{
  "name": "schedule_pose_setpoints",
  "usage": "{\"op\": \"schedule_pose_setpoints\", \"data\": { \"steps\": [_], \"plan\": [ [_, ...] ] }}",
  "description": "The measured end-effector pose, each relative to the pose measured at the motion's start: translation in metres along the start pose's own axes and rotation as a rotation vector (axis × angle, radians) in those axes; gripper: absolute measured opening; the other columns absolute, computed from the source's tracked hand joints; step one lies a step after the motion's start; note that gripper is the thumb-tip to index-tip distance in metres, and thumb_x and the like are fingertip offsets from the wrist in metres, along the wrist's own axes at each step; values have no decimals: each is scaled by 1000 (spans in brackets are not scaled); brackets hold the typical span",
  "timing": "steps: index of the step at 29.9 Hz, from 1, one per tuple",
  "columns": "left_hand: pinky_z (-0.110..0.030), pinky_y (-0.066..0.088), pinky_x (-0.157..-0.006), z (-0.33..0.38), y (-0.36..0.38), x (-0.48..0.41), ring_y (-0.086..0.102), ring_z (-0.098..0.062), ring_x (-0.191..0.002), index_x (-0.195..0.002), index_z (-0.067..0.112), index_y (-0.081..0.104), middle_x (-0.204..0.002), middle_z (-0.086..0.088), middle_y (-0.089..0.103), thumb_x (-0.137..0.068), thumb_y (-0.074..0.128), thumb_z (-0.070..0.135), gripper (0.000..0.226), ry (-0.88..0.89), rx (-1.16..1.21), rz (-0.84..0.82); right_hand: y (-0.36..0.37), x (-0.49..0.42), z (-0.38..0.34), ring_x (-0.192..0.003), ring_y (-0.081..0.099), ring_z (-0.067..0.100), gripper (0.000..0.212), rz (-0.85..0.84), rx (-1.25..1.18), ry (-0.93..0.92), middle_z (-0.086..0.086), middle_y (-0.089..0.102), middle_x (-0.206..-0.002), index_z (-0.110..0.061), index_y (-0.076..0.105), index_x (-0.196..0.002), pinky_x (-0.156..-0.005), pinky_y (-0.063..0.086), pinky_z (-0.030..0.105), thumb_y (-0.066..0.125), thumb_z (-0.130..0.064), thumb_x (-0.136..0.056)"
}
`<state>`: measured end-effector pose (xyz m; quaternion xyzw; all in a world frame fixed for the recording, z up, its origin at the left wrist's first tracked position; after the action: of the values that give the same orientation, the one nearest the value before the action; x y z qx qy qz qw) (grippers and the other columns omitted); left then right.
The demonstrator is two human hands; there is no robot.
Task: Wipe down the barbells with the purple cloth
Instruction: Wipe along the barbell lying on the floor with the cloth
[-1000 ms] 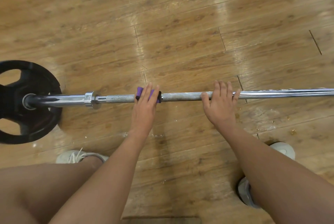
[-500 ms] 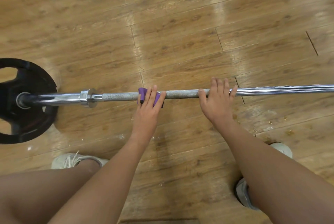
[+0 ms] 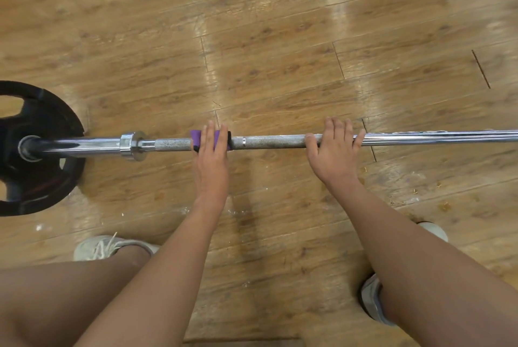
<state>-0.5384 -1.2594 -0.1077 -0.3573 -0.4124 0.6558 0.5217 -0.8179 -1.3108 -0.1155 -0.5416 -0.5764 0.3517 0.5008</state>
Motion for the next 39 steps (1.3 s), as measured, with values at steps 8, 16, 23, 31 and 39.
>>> {"op": "schedule_pose_setpoints", "data": {
  "steps": [8, 16, 23, 31, 39],
  "plan": [
    [-54, 50, -102, 30, 17, 7, 21, -22, -153, -155, 20, 30, -163, -11, 30, -87, 60, -16, 83, 159, -42, -78, 0, -3, -1, -153, 13, 31, 67, 9, -12, 8, 10, 33, -160, -5, 34, -153, -121, -7, 55, 33, -48, -102],
    [-63, 36, -112, -1, 0, -3, 23, -28, -152, -154, 15, 38, -163, -12, 31, -91, 51, -13, 70, -14, 5, -17, -1, -6, -2, -152, 17, 32, 70, 34, -15, 9, 12, 37, -157, -4, 38, -150, -122, -4, 56, 30, -50, -98],
    [-65, 38, -108, 19, 15, 3, 21, -27, -153, -154, 17, 38, -163, -12, 30, -94, 53, -5, 66, 47, 10, -63, -2, -7, -3, -151, 18, 32, 69, 42, -22, 2, 11, 38, -156, -4, 39, -149, -122, -3, 57, 30, -50, -98],
    [-45, 36, -114, 5, -1, -6, 28, -29, -151, -153, 14, 41, -161, -14, 34, -95, 45, -11, 63, 10, 63, 23, -2, -10, -3, -152, 16, 32, 65, 15, -20, 9, 10, 37, -157, -4, 39, -149, -122, -4, 57, 32, -47, -101],
    [-63, 39, -108, 29, 14, -3, 24, -28, -152, -153, 18, 40, -162, -14, 32, -95, 48, -8, 64, 108, -9, -38, -1, -13, -3, -152, 17, 34, 66, 19, -15, 0, 12, 37, -158, -4, 38, -151, -122, -3, 58, 35, -47, -102]
  ]
}}
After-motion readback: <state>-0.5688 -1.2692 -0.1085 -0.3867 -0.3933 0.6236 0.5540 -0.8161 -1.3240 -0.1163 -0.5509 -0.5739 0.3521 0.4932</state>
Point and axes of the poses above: each hand's wrist, its own x-axis away from the middle knuckle, its own y-axis out of the palm, z = x × y, the point moved 9 cm from there along -x, towards the middle knuckle
